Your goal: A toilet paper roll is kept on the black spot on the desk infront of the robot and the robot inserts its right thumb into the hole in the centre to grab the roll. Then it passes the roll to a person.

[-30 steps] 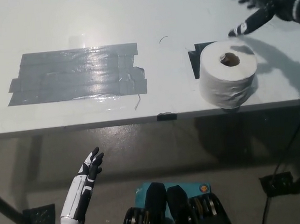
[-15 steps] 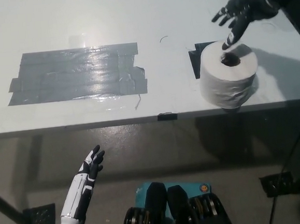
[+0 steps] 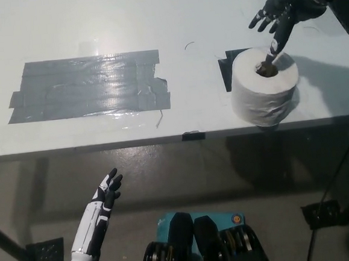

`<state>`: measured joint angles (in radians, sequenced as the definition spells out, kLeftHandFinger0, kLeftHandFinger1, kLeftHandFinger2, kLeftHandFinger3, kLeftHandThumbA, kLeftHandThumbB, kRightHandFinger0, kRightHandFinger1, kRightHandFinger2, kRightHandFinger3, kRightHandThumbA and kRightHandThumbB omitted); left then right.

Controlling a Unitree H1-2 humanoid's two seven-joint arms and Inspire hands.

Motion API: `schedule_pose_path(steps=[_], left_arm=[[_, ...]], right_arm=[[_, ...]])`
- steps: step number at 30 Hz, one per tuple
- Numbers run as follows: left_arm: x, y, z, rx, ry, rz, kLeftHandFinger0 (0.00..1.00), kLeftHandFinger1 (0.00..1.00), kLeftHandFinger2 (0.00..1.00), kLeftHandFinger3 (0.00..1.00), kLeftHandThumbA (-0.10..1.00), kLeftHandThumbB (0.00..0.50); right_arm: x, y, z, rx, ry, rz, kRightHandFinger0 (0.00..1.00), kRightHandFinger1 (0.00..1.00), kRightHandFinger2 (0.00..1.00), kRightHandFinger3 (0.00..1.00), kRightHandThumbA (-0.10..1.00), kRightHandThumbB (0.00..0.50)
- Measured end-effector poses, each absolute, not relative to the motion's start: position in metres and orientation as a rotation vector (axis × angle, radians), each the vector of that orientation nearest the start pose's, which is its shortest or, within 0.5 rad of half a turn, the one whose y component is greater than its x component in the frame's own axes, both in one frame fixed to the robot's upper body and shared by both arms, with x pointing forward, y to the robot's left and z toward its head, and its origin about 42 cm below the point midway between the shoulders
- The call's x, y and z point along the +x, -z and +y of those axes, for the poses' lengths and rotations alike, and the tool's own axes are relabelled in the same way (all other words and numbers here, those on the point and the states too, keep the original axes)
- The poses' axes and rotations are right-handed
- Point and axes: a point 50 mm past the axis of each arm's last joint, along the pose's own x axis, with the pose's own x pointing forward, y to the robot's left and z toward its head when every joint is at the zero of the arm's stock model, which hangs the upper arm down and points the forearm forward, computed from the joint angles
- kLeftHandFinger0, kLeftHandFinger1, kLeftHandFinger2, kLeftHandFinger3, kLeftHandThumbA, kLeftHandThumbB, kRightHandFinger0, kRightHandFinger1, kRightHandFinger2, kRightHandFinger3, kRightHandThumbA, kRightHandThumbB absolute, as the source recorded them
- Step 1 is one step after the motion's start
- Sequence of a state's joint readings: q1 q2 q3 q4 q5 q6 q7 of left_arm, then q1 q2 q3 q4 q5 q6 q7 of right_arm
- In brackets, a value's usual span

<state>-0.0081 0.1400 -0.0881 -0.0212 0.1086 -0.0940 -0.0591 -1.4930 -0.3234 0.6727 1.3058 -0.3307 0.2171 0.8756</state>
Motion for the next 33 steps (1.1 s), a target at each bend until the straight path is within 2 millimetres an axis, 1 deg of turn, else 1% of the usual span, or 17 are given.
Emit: schedule_pose_path(steps=[1,2,5,6,8,10,12,13,16,17,18,20,25,26,27,30,33], left_arm=[[0.285,-0.109,0.226,0.247,0.160,-0.115,1.00,1.00,1.00,1.00,1.00,0.154],[0.285,-0.109,0.226,0.248,0.160,-0.115,1.00,1.00,1.00,1.00,1.00,0.152],[0.286,-0.109,0.226,0.249,0.161,-0.117,1.00,1.00,1.00,1.00,1.00,0.140],[0.286,-0.110,0.226,0.249,0.162,-0.118,1.00,1.00,1.00,1.00,1.00,0.140],[0.287,-0.110,0.225,0.250,0.163,-0.119,1.00,1.00,1.00,1.00,1.00,0.139],[0.286,-0.110,0.225,0.250,0.167,-0.119,1.00,1.00,1.00,1.00,1.00,0.137],[0.287,-0.110,0.225,0.250,0.169,-0.120,1.00,1.00,1.00,1.00,1.00,0.139],[0.287,-0.110,0.225,0.250,0.170,-0.120,1.00,1.00,1.00,1.00,1.00,0.139],[0.287,-0.111,0.224,0.252,0.173,-0.122,1.00,1.00,1.00,1.00,1.00,0.137],[0.288,-0.111,0.224,0.252,0.173,-0.123,1.00,1.00,1.00,1.00,1.00,0.140],[0.288,-0.111,0.224,0.253,0.174,-0.124,1.00,1.00,1.00,1.00,1.00,0.144],[0.288,-0.111,0.223,0.254,0.175,-0.126,1.00,1.00,1.00,1.00,1.00,0.144],[0.290,-0.113,0.223,0.254,0.177,-0.131,1.00,1.00,1.00,1.00,1.00,0.138],[0.291,-0.113,0.223,0.255,0.177,-0.132,1.00,1.00,1.00,1.00,1.00,0.137],[0.291,-0.114,0.222,0.255,0.178,-0.133,1.00,1.00,1.00,1.00,1.00,0.137],[0.292,-0.114,0.222,0.255,0.180,-0.135,1.00,1.00,1.00,1.00,1.00,0.136],[0.292,-0.114,0.222,0.255,0.181,-0.136,1.00,1.00,1.00,1.00,1.00,0.133]], right_arm=[[0.593,-0.402,-0.203,-1.167,-0.672,0.569,1.00,1.00,1.00,1.00,0.83,0.361],[0.593,-0.401,-0.203,-1.177,-0.675,0.573,1.00,1.00,1.00,1.00,0.83,0.380],[0.593,-0.400,-0.204,-1.197,-0.674,0.579,1.00,1.00,1.00,1.00,0.87,0.356],[0.593,-0.400,-0.204,-1.204,-0.673,0.582,1.00,1.00,1.00,1.00,0.91,0.359],[0.593,-0.399,-0.205,-1.211,-0.671,0.587,1.00,1.00,1.00,1.00,0.92,0.376],[0.593,-0.397,-0.206,-1.216,-0.670,0.592,1.00,1.00,1.00,1.00,0.91,0.405],[0.593,-0.394,-0.206,-1.220,-0.670,0.597,1.00,1.00,1.00,1.00,0.98,0.437],[0.593,-0.393,-0.206,-1.223,-0.671,0.598,1.00,1.00,1.00,1.00,0.99,0.444],[0.593,-0.389,-0.205,-1.231,-0.677,0.596,1.00,1.00,1.00,1.00,0.96,0.465],[0.593,-0.388,-0.204,-1.230,-0.676,0.594,1.00,1.00,1.00,1.00,0.99,0.485],[0.593,-0.387,-0.204,-1.230,-0.675,0.593,1.00,1.00,1.00,1.00,1.00,0.486],[0.593,-0.383,-0.204,-1.236,-0.663,0.587,1.00,1.00,1.00,1.00,1.00,0.439],[0.595,-0.375,-0.207,-1.215,-0.620,0.556,1.00,1.00,1.00,1.00,1.00,0.451],[0.595,-0.375,-0.208,-1.209,-0.611,0.547,1.00,1.00,1.00,1.00,1.00,0.432],[0.595,-0.375,-0.208,-1.204,-0.600,0.538,1.00,1.00,1.00,1.00,1.00,0.432],[0.596,-0.374,-0.209,-1.199,-0.584,0.513,1.00,1.00,1.00,1.00,1.00,0.404],[0.597,-0.374,-0.209,-1.191,-0.579,0.493,1.00,1.00,1.00,1.00,1.00,0.422]])
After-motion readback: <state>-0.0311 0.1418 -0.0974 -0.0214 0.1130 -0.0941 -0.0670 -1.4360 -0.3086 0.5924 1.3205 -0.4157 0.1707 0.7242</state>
